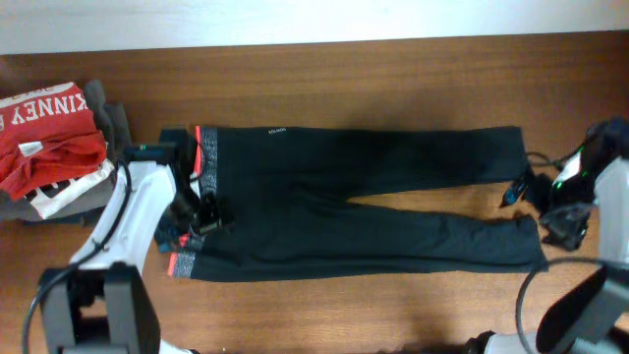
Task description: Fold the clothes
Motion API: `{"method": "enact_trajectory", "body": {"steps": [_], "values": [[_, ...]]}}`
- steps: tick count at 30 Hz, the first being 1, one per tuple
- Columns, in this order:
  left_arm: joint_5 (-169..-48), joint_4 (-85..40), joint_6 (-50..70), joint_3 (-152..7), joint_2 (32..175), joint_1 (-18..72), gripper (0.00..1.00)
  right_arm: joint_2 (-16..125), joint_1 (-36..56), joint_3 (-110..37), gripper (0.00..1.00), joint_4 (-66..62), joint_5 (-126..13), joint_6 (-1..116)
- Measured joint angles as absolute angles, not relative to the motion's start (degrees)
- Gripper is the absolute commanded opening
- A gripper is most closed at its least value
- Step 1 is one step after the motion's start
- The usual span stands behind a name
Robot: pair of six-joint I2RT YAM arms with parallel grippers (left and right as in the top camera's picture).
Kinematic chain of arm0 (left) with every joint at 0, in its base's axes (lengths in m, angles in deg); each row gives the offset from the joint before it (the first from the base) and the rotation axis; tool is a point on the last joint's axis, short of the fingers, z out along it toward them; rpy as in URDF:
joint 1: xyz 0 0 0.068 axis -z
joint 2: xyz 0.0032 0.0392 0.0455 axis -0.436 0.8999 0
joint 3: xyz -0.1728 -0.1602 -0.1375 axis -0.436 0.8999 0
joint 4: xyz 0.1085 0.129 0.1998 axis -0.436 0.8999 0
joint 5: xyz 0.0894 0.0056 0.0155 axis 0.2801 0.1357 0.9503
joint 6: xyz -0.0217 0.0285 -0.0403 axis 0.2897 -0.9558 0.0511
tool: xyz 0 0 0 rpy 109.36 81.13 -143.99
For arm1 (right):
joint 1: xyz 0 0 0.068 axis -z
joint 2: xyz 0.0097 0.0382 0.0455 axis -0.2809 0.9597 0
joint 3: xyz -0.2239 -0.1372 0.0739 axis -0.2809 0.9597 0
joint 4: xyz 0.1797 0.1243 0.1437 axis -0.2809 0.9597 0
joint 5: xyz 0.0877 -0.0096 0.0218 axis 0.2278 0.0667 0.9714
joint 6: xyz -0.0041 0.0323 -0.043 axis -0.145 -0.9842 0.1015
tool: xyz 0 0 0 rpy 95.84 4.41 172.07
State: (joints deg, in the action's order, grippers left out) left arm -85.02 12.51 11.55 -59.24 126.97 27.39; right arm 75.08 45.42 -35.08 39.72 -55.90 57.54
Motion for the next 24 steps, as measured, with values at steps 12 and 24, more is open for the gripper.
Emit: {"method": "enact_trajectory", "body": {"steps": [12, 24], "values": [[-85.06, 6.76, 21.30, -40.88, 106.88, 26.21, 0.98, 65.79, 45.42, -18.01, 0.99, 30.83, -55.72, 52.25], [-84.61, -9.11, 30.70, -27.64, 106.03, 20.09, 0.89, 65.75, 45.42, -17.55, 0.99, 30.32, -55.76, 54.18]]}}
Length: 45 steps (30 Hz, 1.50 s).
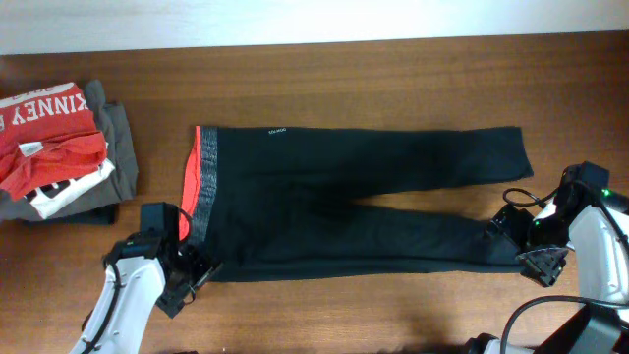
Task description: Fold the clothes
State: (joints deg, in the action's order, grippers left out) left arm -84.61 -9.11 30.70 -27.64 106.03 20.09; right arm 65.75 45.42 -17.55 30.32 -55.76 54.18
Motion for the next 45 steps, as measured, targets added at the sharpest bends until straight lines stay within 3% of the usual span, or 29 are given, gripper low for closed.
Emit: {"method": "enact_trajectory", "body": {"steps": [3, 8, 13, 18, 25, 26, 27, 28, 31, 42, 44, 45], "values": [[-84.63, -12.34, 31.38, -27.44, 106.03, 19.91, 0.74, 65.75, 45.42, -17.55, 0.99, 30.28, -55.76, 54.85], [-84.67, -13.68, 32.05, -27.44, 106.03, 19.91, 0.26, 65.75, 45.42, -17.55, 0.99, 30.28, -55.76, 55.33], [-84.67, -11.16, 32.18, -27.42, 106.03, 19.91, 0.06, 65.75, 45.42, -17.55, 0.99, 30.37, -55.79, 55.38], [-84.65, -6.83, 30.74, -27.22, 106.03, 19.91, 0.00, 65.75, 45.42, -17.55, 0.99, 30.87, -58.17, 54.90], [-84.65, -6.64, 29.25, -27.22, 106.03, 19.91, 0.03, 65.75, 45.42, -17.55, 0.99, 30.81, -59.50, 53.56], [-84.65, -6.66, 29.19, -27.22, 106.03, 19.91, 0.19, 65.75, 45.42, -17.55, 0.99, 30.81, -59.52, 53.56], [-84.63, -6.90, 29.08, -27.22, 106.03, 19.91, 0.47, 65.75, 45.42, -17.55, 0.99, 30.81, -59.52, 53.61], [-84.67, -7.56, 28.91, -27.18, 106.03, 19.91, 0.69, 65.75, 45.42, -17.55, 0.99, 30.81, -59.55, 53.56], [-84.61, -10.35, 28.77, -27.14, 106.03, 19.91, 0.93, 65.75, 45.42, -17.55, 0.99, 30.81, -59.72, 53.56], [-82.86, -12.06, 30.22, -27.11, 106.03, 19.91, 0.95, 65.75, 45.42, -17.53, 0.99, 30.81, -59.74, 53.56], [-81.98, -12.65, 30.85, -27.11, 106.03, 19.91, 0.89, 65.75, 45.42, -17.53, 0.99, 30.81, -59.72, 53.59], [-81.61, -13.06, 31.05, -27.11, 106.03, 19.91, 0.81, 65.75, 45.42, -17.53, 0.99, 30.81, -59.72, 53.59]]}}
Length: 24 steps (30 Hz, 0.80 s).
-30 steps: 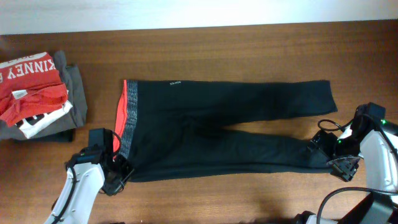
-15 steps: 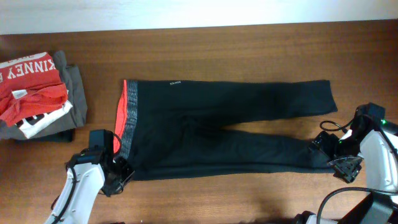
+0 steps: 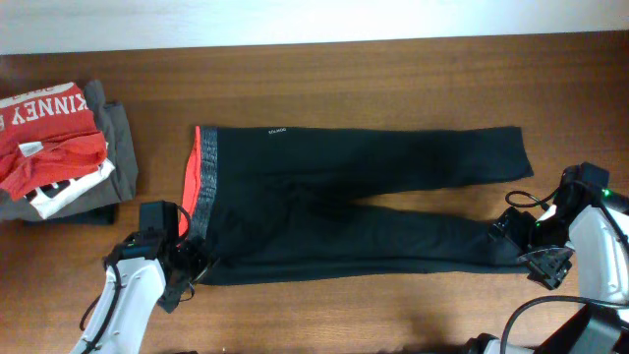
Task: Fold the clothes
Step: 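Grasp the lower leg cuff with the right gripper and straighten it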
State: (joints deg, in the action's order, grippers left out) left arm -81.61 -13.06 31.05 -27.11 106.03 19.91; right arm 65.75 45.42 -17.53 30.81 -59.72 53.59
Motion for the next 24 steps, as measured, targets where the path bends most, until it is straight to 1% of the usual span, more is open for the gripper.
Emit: {"method": "enact_trajectory", "body": {"steps": [1, 2, 4, 5, 6, 12, 15, 21, 24], "values": [[-81.41, -13.35, 31.27, -27.11, 106.03, 19.91, 0.73, 65.75, 45.42, -17.53, 0.99, 30.81, -59.74, 53.59], [-81.17, -13.59, 31.55, -27.11, 106.03, 19.91, 0.63, 65.75, 45.42, -17.53, 0.99, 30.83, -59.72, 53.61], [-80.91, -13.89, 31.99, -27.11, 106.03, 19.94, 0.33, 65.75, 45.42, -17.53, 0.99, 30.83, -59.74, 53.59], [-80.78, -14.00, 32.16, -27.11, 106.03, 19.91, 0.24, 65.75, 45.42, -17.53, 0.99, 30.85, -59.74, 53.61], [-80.74, -14.16, 32.03, -27.11, 106.03, 19.94, 0.20, 65.75, 45.42, -17.53, 0.99, 30.85, -59.74, 53.61], [-80.67, -14.22, 32.14, -27.11, 106.03, 19.94, 0.09, 65.75, 45.42, -17.53, 0.99, 31.00, -59.74, 53.61], [-80.72, -14.20, 32.14, -27.11, 106.03, 19.94, 0.00, 65.75, 45.42, -17.53, 0.99, 31.05, -59.76, 53.63], [-81.65, -13.68, 30.61, -27.11, 106.03, 19.94, 0.00, 65.70, 45.42, -16.96, 0.99, 31.55, -61.71, 53.50], [-81.85, -13.70, 30.57, -27.11, 106.03, 19.91, 0.00, 65.55, 45.42, -14.49, 0.99, 28.97, -62.43, 52.84]]}}
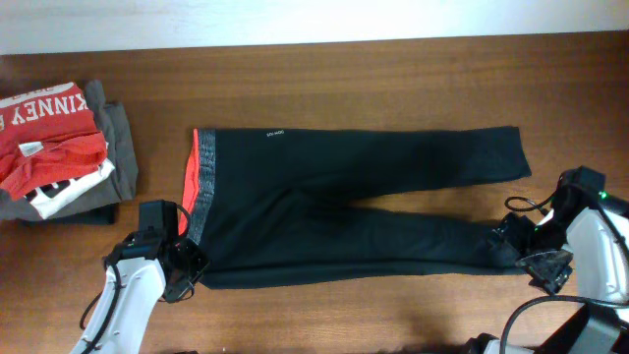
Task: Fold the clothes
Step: 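Grasp the lower leg cuff with the right gripper and straighten it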
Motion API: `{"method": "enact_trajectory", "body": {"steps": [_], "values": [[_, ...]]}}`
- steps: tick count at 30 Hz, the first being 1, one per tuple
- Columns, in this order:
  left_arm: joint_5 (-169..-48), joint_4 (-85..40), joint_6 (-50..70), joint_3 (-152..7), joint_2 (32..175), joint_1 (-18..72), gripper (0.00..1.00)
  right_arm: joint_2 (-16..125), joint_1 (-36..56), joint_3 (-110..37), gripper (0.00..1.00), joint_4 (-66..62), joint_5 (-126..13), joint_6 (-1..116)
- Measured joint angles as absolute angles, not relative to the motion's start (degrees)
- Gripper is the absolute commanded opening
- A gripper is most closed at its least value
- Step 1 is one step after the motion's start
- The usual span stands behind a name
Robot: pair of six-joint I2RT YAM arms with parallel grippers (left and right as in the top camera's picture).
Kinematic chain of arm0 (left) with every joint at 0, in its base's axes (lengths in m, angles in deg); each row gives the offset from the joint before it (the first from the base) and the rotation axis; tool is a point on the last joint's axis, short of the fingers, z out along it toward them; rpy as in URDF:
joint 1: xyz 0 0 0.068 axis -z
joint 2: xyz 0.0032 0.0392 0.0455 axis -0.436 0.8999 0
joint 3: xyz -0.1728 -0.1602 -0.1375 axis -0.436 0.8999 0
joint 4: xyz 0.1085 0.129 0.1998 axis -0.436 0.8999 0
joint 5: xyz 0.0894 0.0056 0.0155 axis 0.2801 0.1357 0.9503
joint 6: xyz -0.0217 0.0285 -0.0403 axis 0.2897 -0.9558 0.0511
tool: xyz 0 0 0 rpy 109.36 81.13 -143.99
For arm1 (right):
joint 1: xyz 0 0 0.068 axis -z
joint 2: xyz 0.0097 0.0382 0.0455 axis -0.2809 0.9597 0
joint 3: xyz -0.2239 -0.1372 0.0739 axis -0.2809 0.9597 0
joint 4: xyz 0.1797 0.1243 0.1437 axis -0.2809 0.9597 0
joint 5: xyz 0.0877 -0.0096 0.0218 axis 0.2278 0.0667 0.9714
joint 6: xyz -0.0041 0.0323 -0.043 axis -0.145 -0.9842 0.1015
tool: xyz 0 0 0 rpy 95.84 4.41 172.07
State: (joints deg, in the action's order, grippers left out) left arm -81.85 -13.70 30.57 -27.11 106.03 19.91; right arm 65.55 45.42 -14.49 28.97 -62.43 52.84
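Note:
Black leggings with a red and grey waistband lie flat on the table, waist to the left and both legs pointing right. My left gripper sits at the near corner of the waistband, its jaws closed on the fabric edge. The right gripper is at the cuff of the near leg and pinches it. The dark fingers are hard to make out against the dark cloth.
A stack of folded clothes, red printed shirt on top of grey items, lies at the far left. The wooden table runs to a white wall at the back. Cables trail by the right arm.
Both grippers stay at the same corners. The leggings have shifted slightly: the waistband looks narrower and drawn a little towards the near side.
At first my left arm lay over the waistband and the right gripper stood beyond the cuffs. Then both arms were at the near edge, left at the waist corner, right at the near cuff. They have held there since, and the cloth has shifted slightly.

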Motion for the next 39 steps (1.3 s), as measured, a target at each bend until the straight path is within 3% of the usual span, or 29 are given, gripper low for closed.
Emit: {"method": "enact_trajectory", "body": {"steps": [10, 19, 24, 25, 26, 28, 33, 36, 39], "values": [[-82.07, -13.28, 29.63, -27.11, 106.03, 19.91, 0.00, 65.55, 45.44, -5.07, 1.00, 12.73, -63.90, 47.05], [-82.07, -13.26, 29.06, -27.11, 106.03, 19.91, 0.00, 65.55, 45.44, -1.79, 0.82, 7.00, -67.11, 41.96], [-82.07, -13.26, 29.04, -27.11, 106.03, 19.91, 0.00, 65.55, 45.44, -0.20, 0.79, 4.80, -69.38, 40.62], [-82.05, -13.26, 29.04, -27.11, 106.03, 19.91, 0.00, 65.55, 45.44, -0.15, 0.75, 4.64, -69.51, 40.49], [-82.05, -13.24, 28.93, -27.11, 106.03, 19.91, 0.00, 65.55, 45.44, -0.15, 0.66, 4.27, -69.73, 40.34], [-82.05, -13.24, 28.40, -27.11, 106.03, 19.91, 0.00, 65.55, 45.44, -0.15, 0.59, 3.18, -70.02, 40.03], [-82.05, -13.22, 27.79, -27.11, 106.03, 19.91, 0.00, 65.94, 45.44, -0.13, 0.55, 2.04, -70.67, 39.95], [-82.05, -13.19, 27.77, -27.11, 106.03, 19.91, 0.01, 67.56, 45.44, -0.13, 0.35, 2.02, -70.87, 39.82], [-82.05, -13.19, 27.77, -27.11, 106.03, 19.91, 0.01, 68.26, 45.42, -0.53, 0.04, 1.25, -70.61, 39.64]]}}
